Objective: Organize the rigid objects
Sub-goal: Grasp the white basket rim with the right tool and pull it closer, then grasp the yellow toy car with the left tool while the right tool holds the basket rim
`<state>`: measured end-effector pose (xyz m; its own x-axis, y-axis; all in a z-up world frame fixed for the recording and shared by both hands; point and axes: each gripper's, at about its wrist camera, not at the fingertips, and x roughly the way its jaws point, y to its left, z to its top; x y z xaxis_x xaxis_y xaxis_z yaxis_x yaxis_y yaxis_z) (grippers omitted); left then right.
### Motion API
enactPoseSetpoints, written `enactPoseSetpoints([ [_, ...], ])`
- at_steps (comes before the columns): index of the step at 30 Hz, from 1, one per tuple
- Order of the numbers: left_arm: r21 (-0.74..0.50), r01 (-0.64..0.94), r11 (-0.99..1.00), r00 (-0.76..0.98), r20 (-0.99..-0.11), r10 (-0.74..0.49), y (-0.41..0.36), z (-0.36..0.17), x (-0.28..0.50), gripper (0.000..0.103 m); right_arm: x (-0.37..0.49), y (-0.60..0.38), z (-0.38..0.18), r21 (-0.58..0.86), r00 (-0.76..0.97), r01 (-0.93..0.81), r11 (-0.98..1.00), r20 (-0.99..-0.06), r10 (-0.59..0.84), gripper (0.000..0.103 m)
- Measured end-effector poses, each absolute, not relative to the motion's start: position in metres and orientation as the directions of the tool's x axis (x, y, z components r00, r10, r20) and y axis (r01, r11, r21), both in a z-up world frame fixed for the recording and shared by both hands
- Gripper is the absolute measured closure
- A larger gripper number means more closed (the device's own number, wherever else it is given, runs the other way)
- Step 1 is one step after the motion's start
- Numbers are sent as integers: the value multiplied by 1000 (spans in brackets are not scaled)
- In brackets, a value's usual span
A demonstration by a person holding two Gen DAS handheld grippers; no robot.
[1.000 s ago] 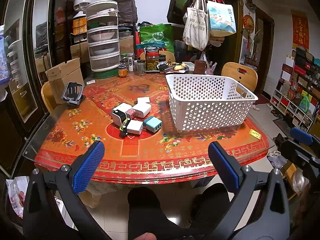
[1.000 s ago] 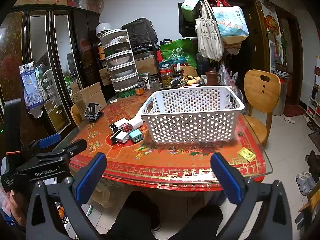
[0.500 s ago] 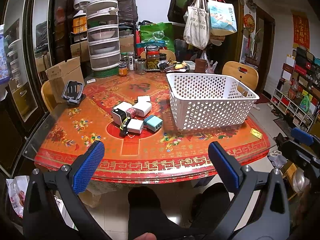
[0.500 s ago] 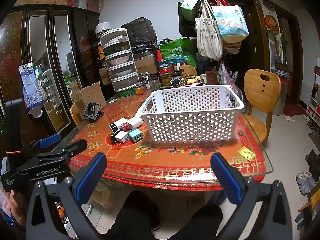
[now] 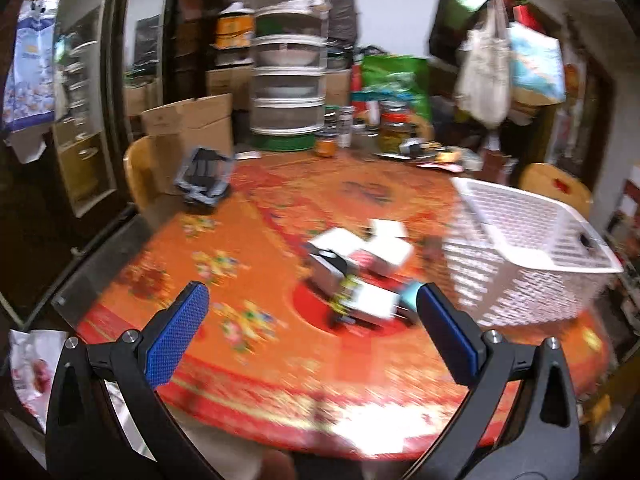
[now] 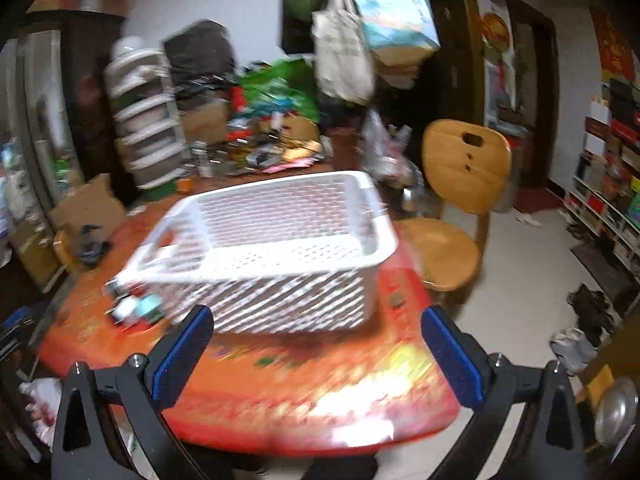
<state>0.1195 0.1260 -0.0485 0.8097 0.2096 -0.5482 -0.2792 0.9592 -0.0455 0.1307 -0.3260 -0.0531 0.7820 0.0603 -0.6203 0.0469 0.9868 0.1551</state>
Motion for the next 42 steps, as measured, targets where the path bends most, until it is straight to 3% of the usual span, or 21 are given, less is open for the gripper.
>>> enactPoseSetpoints([
  [4,92,-306,947,677,-679,285,154,-78,168,1,209,-371,-77,205,680,109,973,-729,77,0],
  [8,26,-294,955,646,-731,219,173,-105,188,1,252,-390,-104,208,573,121,971,-813,103,0],
  [20,59,-146,988,583,-801,134,141,-161,225,1,279,-375,-125,253,532,103,962,-831,162,34],
  [24,68,-106,992,584,-803,118,128,-167,234,1,279,-367,-122,199,531,97,975,-839,119,50],
  [32,62,-83,995,594,-799,99,126,-173,248,2,286,-358,-126,148,504,108,983,-860,74,66],
  [41,98,-36,995,620,-778,99,123,-175,251,35,286,-358,-125,144,511,115,983,-857,66,67],
  [42,98,-29,995,619,-780,95,121,-175,251,45,286,-358,-125,146,511,115,983,-857,67,67],
])
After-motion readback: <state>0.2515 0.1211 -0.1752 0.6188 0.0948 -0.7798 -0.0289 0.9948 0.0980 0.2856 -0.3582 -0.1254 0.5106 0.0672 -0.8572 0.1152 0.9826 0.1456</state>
